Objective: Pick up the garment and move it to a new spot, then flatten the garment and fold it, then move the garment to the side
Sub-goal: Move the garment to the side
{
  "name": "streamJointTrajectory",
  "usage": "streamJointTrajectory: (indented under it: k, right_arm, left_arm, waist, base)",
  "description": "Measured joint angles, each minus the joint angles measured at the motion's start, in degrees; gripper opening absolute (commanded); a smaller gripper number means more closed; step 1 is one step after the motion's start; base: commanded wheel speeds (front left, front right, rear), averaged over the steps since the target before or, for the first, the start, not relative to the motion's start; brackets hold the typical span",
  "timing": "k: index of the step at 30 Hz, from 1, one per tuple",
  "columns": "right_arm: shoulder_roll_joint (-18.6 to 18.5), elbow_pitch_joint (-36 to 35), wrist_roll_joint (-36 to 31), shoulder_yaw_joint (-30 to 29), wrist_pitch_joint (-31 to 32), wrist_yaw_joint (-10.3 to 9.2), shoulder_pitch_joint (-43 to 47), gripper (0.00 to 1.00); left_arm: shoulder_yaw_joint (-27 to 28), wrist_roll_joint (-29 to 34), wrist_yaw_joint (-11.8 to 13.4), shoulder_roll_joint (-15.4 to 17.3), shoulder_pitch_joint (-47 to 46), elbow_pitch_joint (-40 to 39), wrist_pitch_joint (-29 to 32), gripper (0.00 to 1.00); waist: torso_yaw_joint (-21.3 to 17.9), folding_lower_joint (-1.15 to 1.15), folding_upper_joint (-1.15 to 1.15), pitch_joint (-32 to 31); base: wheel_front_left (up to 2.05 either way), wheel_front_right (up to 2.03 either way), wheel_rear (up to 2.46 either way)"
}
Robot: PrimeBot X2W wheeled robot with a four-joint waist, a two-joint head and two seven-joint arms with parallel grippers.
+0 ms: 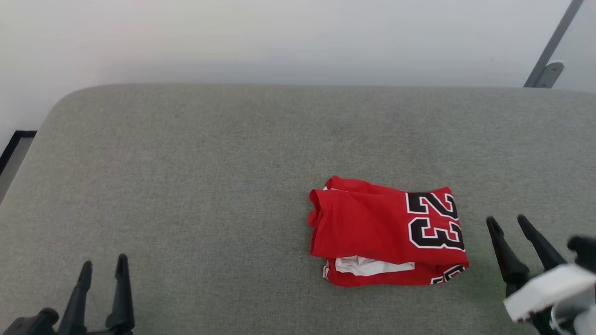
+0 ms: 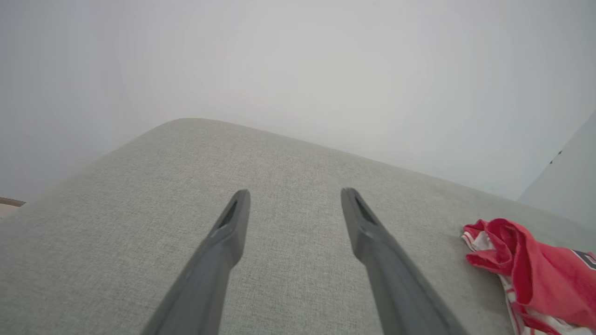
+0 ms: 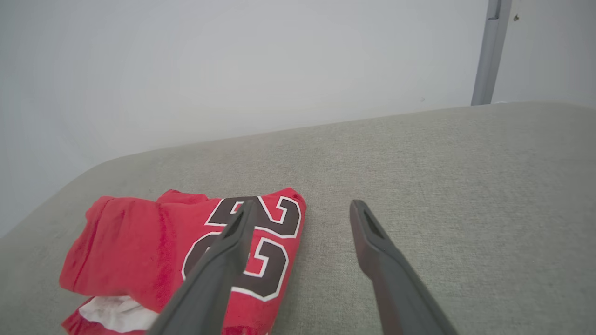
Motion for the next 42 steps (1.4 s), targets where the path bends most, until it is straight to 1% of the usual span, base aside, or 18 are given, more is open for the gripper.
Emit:
streamJointTrajectory:
  k: [4, 8, 14, 20, 26, 29, 31, 35, 38, 42]
  right_arm:
    - [-2.6, 0.7, 2.0, 3.8, 7.1, 0.0, -4.1, 1.0]
    - [-5.6, 2.2, 4.1, 7.3, 16.8, 0.0, -7.8, 1.0]
    - [-8.7, 4.2, 7.5, 10.1, 30.1, 0.0, -13.1, 1.0]
    - [-9.7, 5.9, 9.6, 13.3, 41.6, -0.01, -17.3, 1.0]
    - [-8.6, 9.3, 11.3, 15.8, 51.5, -0.01, -21.3, 1.0]
    - [-8.0, 11.1, 11.8, 16.4, 54.6, -0.01, -23.2, 1.0]
    - [-8.1, 11.2, 11.6, 16.9, 55.2, -0.02, -24.0, 0.0]
    - [-8.1, 11.1, 11.6, 16.8, 54.8, 0.01, -25.2, 0.0]
    - [-8.5, 9.6, 11.7, 16.3, 53.9, 0.05, -25.6, 0.0]
    - [-10.2, 7.9, 11.2, 15.0, 52.7, 0.07, -26.6, 0.0]
  left_arm:
    - [-1.2, 0.0, 0.0, -0.1, -0.9, 0.0, 0.0, 1.0]
    - [-2.9, 0.0, 0.0, 0.0, -2.0, 0.3, 0.0, 1.0]
    - [-5.4, -0.2, 0.0, -0.1, -3.8, 1.0, 0.0, 1.0]
    - [-6.4, -0.6, 0.0, -0.2, -4.9, 1.7, 0.0, 1.0]
    - [-7.0, -0.7, 0.0, -0.1, -5.9, 2.0, 0.0, 1.0]
    - [-7.3, -0.9, 0.0, -0.1, -7.0, 2.1, 0.0, 1.0]
    - [-7.7, -1.1, 0.0, -0.1, -7.4, 2.4, 0.0, 1.0]
    - [-7.7, -1.2, 0.0, 0.0, -8.3, 2.5, 0.0, 1.0]
    - [-7.3, -1.2, 0.0, 0.5, -8.9, 1.8, 0.0, 1.0]
    - [-6.7, -1.2, 0.0, 1.1, -9.1, 0.9, 0.0, 1.0]
  waist:
    - [0.6, 0.0, 0.0, 1.1]
    - [1.7, 0.0, 0.0, 2.2]
    - [3.6, 0.0, 0.0, 4.4]
    - [5.2, 0.0, 0.0, 6.4]
    - [6.0, 0.0, 0.0, 7.9]
    - [6.2, 0.0, 0.0, 8.5]
    - [6.4, 0.0, 0.0, 9.0]
    - [6.2, 0.0, 0.0, 9.6]
    - [5.5, 0.0, 0.0, 9.8]
    - [3.9, 0.0, 0.0, 10.1]
  base:
    - [0.0, 0.0, 0.0]
    - [0.0, 0.0, 0.0]
    - [0.0, 0.0, 0.0]
    - [0.0, 0.0, 0.0]
    - [0.0, 0.0, 0.0]
    - [0.0, 0.0, 0.0]
    - [0.0, 0.0, 0.0]
    - [0.0, 0.0, 0.0]
    - [0.0, 0.0, 0.0]
    - [0.0, 0.0, 0.0]
